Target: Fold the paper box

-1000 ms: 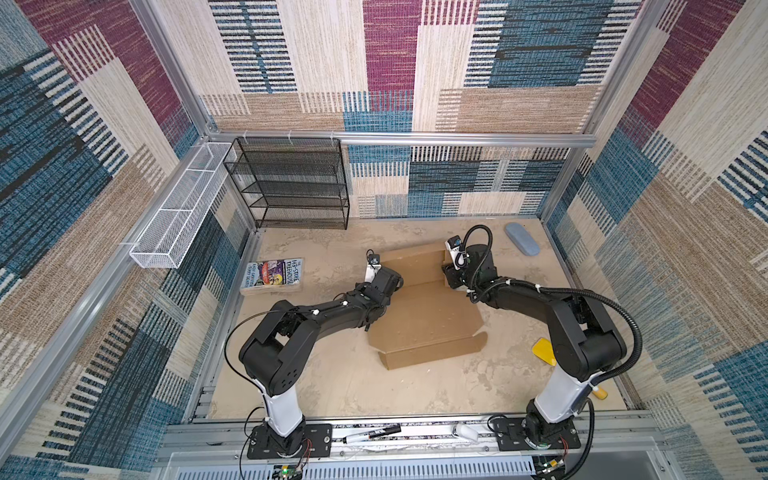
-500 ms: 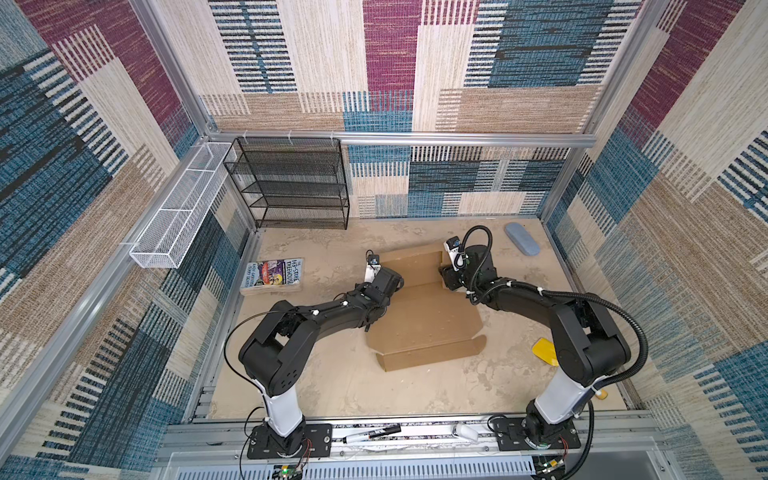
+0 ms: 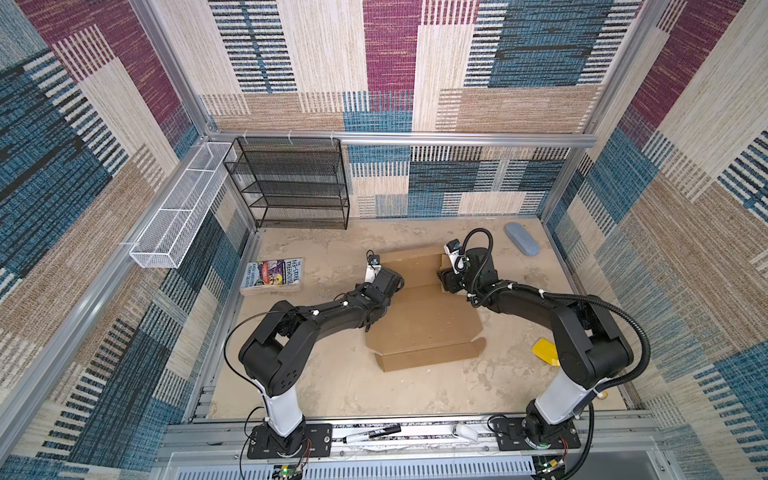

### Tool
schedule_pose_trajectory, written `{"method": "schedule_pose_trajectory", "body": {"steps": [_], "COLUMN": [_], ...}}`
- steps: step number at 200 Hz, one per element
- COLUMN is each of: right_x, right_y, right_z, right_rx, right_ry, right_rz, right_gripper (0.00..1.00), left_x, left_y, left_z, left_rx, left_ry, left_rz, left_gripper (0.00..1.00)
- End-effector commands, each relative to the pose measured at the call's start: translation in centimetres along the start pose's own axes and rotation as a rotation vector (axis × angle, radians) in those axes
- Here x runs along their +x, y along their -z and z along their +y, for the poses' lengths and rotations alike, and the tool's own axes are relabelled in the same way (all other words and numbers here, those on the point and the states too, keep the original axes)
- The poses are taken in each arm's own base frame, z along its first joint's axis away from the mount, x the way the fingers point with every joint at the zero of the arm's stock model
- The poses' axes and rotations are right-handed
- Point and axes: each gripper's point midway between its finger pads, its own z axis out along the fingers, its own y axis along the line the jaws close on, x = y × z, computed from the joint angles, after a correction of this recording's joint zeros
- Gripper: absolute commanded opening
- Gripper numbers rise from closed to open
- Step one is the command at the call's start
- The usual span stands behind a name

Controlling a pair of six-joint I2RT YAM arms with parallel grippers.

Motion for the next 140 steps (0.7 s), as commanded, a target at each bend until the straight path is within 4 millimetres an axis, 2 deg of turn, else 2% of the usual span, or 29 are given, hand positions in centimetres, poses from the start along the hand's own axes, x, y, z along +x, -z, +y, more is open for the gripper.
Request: {"method": "schedule_pose_trajectory", "body": {"steps": [1,71,110,140], "right_x": [-1.6,-1.2,-0.8,-1.3], "right_y": [0.8,2.1,2.6,2.8], "right_z": [2.3,3.7,2.2,1.6], "right_rx": [-0.122,-0.204,-0.166,-0.159], "right_ry": [0.039,0.083,0.065,0.051], "right_rz": [-0.065,-0.06,-0.056,-0.067], "right_gripper": [0.71,0.77,0.76,0.71], "left_x": [0.9,0.8,1.0,0.8], "left_y": [0.2,0.2,0.2,0.2], "left_z": [-0.5,0.1,0.4,0.4], "left_rx": [0.037,0.007,-0.002,0.0], "left_ry": [-0.041,-0.05,-0.055,-0.051], "left_rz": [0.043,0.04,0.043,0.039], "left_gripper": [0.0,0.0,0.0,0.0]}}
